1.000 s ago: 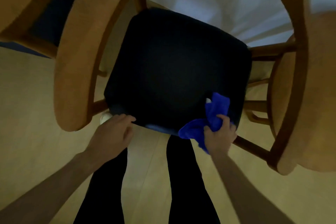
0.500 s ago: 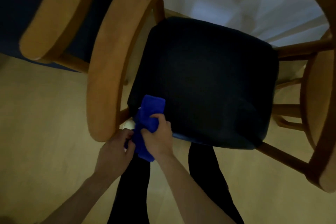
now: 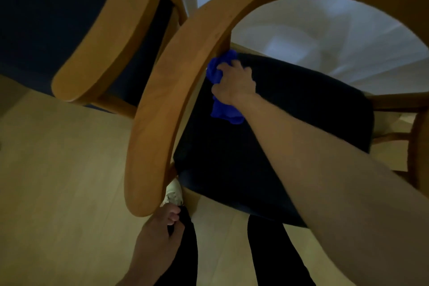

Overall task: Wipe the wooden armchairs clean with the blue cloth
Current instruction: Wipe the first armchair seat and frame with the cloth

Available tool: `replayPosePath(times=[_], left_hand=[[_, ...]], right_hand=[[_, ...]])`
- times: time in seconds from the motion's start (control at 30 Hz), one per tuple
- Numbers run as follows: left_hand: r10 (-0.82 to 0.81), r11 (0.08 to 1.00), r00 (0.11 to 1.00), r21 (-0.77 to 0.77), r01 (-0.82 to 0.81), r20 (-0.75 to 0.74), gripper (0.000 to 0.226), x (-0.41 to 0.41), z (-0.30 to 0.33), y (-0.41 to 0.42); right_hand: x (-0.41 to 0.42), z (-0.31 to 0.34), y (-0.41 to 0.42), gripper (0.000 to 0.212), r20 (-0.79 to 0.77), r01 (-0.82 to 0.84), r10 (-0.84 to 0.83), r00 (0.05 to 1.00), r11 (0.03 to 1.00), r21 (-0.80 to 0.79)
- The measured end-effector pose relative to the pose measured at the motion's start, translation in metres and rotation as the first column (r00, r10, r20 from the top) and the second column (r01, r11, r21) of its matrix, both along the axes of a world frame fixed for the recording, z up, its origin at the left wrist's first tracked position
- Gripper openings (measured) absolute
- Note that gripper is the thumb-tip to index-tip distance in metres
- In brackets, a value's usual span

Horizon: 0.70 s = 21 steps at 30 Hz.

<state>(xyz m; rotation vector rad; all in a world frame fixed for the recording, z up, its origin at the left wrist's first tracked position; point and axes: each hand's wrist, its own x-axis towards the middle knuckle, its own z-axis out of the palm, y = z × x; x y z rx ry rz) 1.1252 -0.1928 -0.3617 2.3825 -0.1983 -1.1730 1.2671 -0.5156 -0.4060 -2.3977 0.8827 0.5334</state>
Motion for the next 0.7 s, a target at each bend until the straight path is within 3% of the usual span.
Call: replayPosePath(times=[0.07, 0.13, 0.27, 0.37, 0.47, 0.53, 0.6, 0.7], left_hand=[[-0.032, 0.999, 0.998, 0.000, 0.032, -0.047, 0.020, 0.001, 0.003, 0.001], [-0.061, 0.998, 0.994, -0.005, 0.060, -0.092, 0.024, 0.004, 0.005, -0.005], [-0.020, 1.000, 0.994, -0.011, 0.019, -0.107, 0.017, 0.016, -0.002, -0.021], [0.023, 1.000, 0.991, 0.011, -0.021, -0.131, 0.014, 0.021, -0.008, -0.035], [0.074, 0.997, 0.990, 0.011, -0.073, -0.123, 0.012, 0.020, -0.015, -0.045], [0.128, 0.992, 0.982, 0.035, -0.124, -0.137, 0.013, 0.014, -0.016, -0.049], [0.193, 0.981, 0.967, 0.064, -0.185, -0.164, 0.016, 0.004, -0.015, -0.054], [0.315, 0.948, 0.933, 0.110, -0.299, -0.174, 0.023, -0.015, -0.012, -0.062]], right_hand=[[-0.019, -0.005, 0.025, 0.060, -0.078, -0.159, 0.151, 0.985, 0.982, -0.101], [-0.052, -0.007, 0.047, 0.059, -0.053, -0.357, 0.353, 0.934, 0.918, -0.175], [-0.105, -0.002, 0.047, 0.055, -0.045, -0.551, 0.553, 0.832, 0.833, 0.044], [-0.102, 0.012, 0.003, 0.046, 0.038, -0.419, 0.419, 0.907, 0.889, 0.187], [-0.084, 0.025, -0.062, 0.046, 0.215, -0.049, 0.045, 0.975, 0.999, 0.013], [-0.071, 0.028, -0.109, 0.051, 0.220, 0.163, -0.126, 0.967, 0.974, -0.160], [-0.058, 0.023, -0.141, 0.053, 0.053, 0.182, -0.174, 0.983, 0.949, -0.257], [-0.046, 0.002, -0.141, 0.050, -0.118, 0.006, -0.024, 0.993, 0.989, -0.150]])
